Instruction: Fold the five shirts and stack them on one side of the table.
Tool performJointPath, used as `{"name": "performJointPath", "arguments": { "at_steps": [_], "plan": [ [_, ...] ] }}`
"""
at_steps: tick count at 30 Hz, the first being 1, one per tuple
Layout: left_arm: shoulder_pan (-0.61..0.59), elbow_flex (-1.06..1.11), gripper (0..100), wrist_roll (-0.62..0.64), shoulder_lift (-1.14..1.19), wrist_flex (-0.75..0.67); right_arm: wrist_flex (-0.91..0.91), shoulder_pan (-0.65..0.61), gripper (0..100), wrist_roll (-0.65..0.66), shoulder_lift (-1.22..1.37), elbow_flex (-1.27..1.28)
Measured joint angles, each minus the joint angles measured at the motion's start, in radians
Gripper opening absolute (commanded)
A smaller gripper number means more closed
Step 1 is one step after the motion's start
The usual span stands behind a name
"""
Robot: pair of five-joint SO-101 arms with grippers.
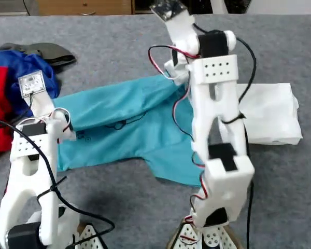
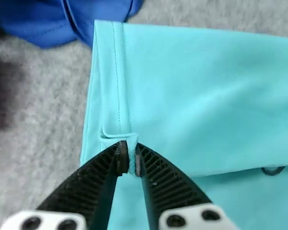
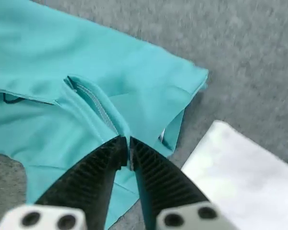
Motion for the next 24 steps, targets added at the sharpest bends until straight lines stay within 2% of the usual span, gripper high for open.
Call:
{"name": "performJointPath", "arguments": {
  "at_steps": [7,14,24],
  "plan": [
    [-0.028,-0.058,2,0.000,-0.094,0.141,-0.222,0.040,0.2,0.002,-0.275,0.497],
    [-0.032,0.064,2,-0.052,-0.276,0.149,-0.462,0.074,0.2,0.005,-0.508,0.984],
    [-0.058,0.199,2,-0.066,-0.308,0.117,-0.559,0.189,0.2,0.012,-0.680,1.284]
  ]
}}
